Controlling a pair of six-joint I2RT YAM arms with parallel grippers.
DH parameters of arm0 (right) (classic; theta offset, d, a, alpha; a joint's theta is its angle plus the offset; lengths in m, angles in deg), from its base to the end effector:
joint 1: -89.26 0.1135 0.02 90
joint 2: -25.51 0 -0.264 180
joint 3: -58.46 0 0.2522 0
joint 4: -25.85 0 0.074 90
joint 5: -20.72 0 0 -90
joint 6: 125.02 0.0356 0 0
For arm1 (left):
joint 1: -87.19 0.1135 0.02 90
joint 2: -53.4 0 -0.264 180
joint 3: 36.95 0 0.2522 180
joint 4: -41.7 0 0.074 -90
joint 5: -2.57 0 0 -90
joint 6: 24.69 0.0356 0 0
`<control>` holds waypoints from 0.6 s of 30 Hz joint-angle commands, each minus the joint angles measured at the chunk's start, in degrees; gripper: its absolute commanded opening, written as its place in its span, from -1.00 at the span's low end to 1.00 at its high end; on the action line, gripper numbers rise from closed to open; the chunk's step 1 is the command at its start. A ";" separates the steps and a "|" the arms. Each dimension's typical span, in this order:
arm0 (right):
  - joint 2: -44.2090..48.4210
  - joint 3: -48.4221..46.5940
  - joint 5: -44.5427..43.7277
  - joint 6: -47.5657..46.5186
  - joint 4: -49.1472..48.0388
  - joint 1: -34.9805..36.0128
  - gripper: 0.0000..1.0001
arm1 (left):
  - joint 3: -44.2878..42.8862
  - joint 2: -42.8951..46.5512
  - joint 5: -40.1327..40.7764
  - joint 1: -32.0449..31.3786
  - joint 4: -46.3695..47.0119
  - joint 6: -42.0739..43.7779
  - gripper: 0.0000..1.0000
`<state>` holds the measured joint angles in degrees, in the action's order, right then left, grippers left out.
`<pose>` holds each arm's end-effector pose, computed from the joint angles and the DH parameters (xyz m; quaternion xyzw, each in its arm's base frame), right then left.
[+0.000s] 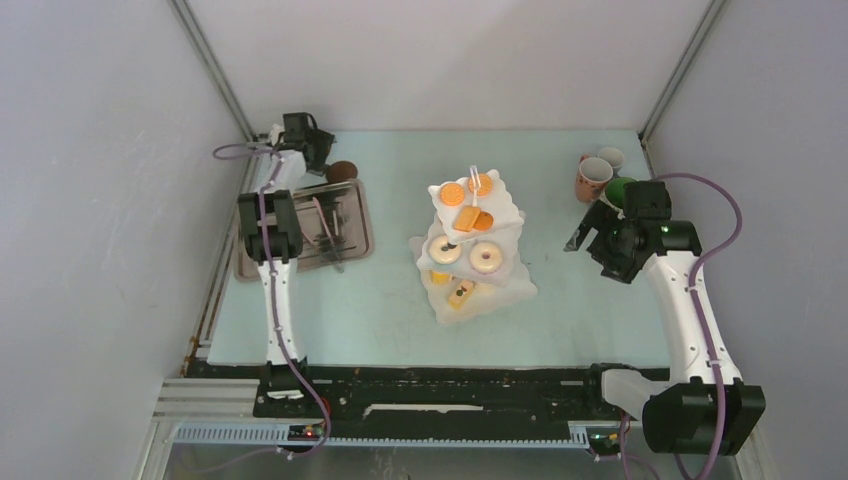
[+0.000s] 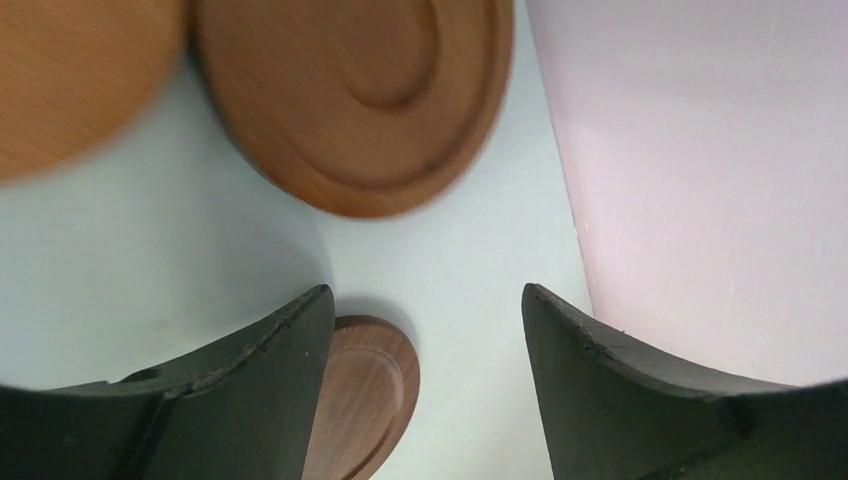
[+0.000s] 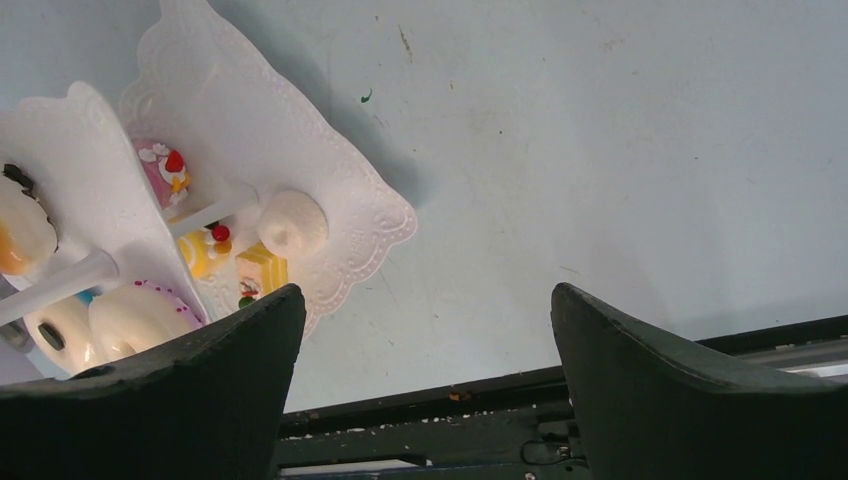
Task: Serve the afternoon tea
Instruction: Move the coaster to the center of the board.
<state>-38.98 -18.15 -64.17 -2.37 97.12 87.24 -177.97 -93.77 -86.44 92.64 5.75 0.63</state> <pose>0.2090 -0.0042 0.3107 0.2756 0.9228 0.1116 0.2449 0.5712 0.0551 0.1561 -0.5279 0.7460 -0.1937 0.3568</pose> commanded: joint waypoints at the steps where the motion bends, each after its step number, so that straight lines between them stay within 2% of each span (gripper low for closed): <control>1: 1.50 -0.96 -1.21 0.50 0.21 0.38 0.91 | -2.21 -2.36 -4.64 -5.73 -1.53 -0.95 0.56; 5: 2.23 -0.96 -1.41 0.09 0.56 0.48 0.91 | -3.05 -2.86 -8.29 -9.52 -1.29 1.11 0.56; 8: 3.10 -0.17 -1.11 -0.06 0.05 0.52 0.91 | -5.79 -2.17 -9.33 -11.78 -3.31 6.98 0.56; 13: 4.53 0.96 -0.62 -1.22 -0.39 0.43 0.91 | -9.46 1.79 -5.24 -12.78 -7.76 19.92 0.57; 18: 4.97 1.07 0.66 -2.45 -0.21 0.08 0.92 | -8.73 6.12 3.26 -13.09 -14.58 27.88 0.50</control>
<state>-35.06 -17.17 -64.48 -3.12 97.71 87.44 -185.19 -94.54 -91.22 78.15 -2.36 18.42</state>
